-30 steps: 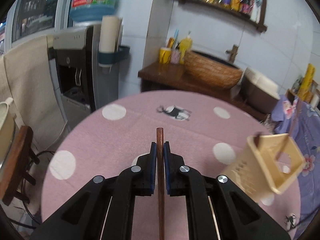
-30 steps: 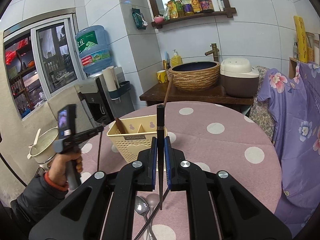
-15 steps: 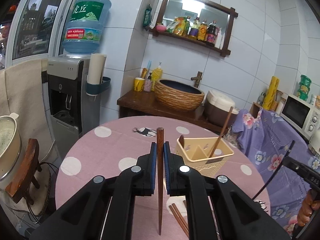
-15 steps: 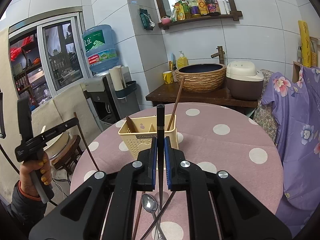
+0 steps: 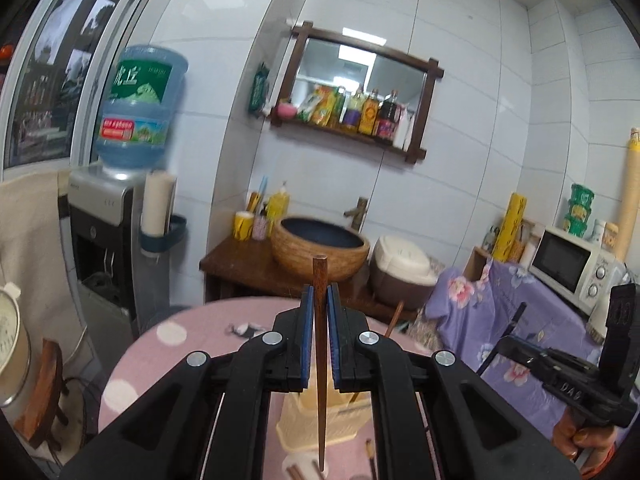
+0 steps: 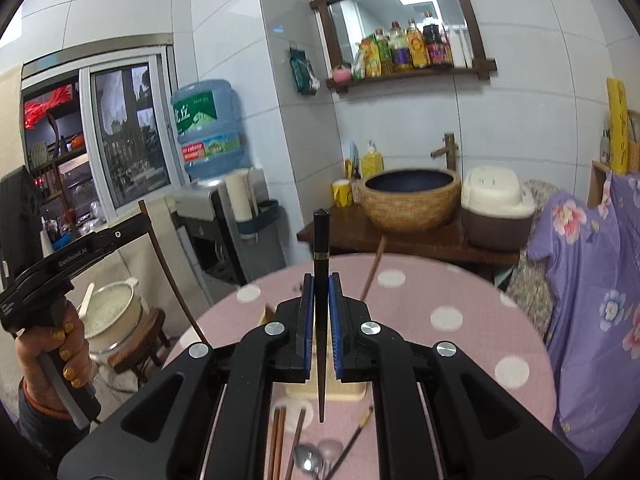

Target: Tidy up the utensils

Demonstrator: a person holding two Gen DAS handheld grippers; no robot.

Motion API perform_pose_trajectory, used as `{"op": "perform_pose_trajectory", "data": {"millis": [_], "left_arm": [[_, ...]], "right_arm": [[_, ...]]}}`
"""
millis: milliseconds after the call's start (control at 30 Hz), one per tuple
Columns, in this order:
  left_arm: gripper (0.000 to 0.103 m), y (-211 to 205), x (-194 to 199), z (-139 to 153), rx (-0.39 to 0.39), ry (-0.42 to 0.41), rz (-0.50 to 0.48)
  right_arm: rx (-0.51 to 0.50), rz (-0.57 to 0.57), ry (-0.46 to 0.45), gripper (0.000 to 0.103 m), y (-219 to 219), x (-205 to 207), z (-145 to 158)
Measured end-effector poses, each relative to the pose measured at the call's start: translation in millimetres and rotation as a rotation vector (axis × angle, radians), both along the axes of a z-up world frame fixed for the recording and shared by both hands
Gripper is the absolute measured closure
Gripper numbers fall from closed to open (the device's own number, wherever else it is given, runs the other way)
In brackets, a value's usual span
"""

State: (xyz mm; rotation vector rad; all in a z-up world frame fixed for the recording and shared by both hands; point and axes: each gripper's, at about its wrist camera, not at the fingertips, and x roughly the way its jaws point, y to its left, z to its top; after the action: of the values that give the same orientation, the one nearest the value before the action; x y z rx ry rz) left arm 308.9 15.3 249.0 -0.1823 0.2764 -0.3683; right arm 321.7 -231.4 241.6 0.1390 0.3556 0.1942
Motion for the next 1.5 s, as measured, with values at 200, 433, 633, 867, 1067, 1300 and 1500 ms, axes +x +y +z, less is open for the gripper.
{"op": "perform_pose_trajectory", "data": {"millis": [200, 433, 633, 867, 1067, 1300, 1500], "left_arm": [[0.095, -25, 30, 34, -0.012, -0.086, 0.075], [0.095, -44, 68, -9, 0.024, -0.023, 0.120], [0.095, -47, 87, -69, 0.037, 0.116, 0.119], [0.095, -53, 94, -107, 0.065, 0.184, 0.121], [0.093, -57, 91, -102, 0.080, 0.191, 0.124], [0.031, -46, 63, -107, 0.067, 0.187, 0.109], [0.023, -41, 30, -146, 0.133, 0.289, 0.064]], "right_arm": [[-0.007, -0.065, -0.087, 0.095, 6, 36, 37], [-0.037, -0.093, -0.028, 0.095, 16, 75, -4], [-0.031, -0.101, 0.078, 0.095, 18, 100, -50], [-0.027, -0.119, 0.128, 0.095, 18, 108, -82], [-0.001, -0.126, 0.118, 0.092, 12, 104, -83], [-0.014, -0.160, 0.084, 0.060, 5, 70, -85], [-0.069, -0.161, 0.205, 0.060, 4, 43, -122]]}}
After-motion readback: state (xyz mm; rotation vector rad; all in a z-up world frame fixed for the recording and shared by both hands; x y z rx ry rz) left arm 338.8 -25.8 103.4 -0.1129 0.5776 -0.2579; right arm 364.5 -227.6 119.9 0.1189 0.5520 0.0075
